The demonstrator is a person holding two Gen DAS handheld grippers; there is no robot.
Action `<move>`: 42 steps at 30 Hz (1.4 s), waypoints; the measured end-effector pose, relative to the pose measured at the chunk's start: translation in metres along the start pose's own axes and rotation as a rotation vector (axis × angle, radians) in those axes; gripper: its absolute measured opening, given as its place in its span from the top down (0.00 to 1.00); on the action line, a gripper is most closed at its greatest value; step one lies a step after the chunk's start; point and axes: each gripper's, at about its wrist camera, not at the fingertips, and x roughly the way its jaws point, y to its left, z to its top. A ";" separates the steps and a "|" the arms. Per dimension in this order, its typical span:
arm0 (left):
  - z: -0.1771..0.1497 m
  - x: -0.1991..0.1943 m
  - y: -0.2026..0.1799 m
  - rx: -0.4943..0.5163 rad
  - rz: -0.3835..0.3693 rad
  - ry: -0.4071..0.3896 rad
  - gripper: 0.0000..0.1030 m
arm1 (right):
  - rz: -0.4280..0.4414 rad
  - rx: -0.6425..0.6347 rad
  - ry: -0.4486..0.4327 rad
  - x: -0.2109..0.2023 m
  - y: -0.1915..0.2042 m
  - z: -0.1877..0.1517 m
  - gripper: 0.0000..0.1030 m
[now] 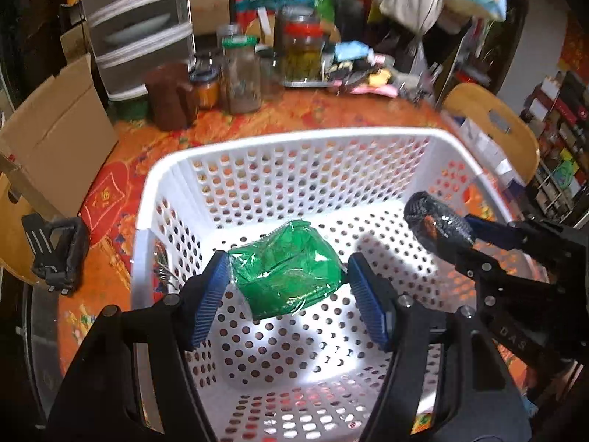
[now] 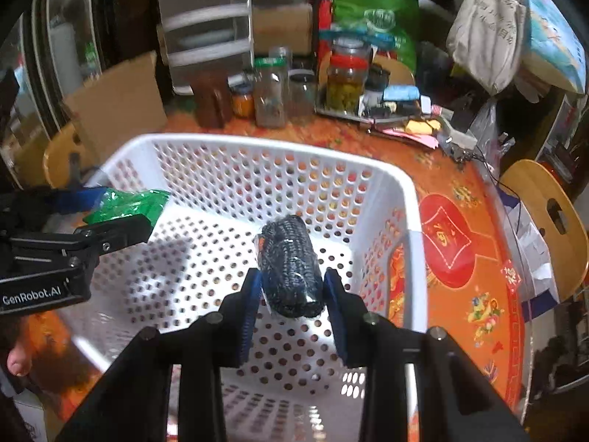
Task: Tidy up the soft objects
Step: 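Carry the sock and green packet into the basket and open both grippers, then move both grippers back toward the remaining items beside the basket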
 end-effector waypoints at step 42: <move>-0.175 -0.202 0.035 -0.068 0.006 -0.325 0.00 | 0.039 0.028 -0.275 -0.165 0.018 -0.134 0.00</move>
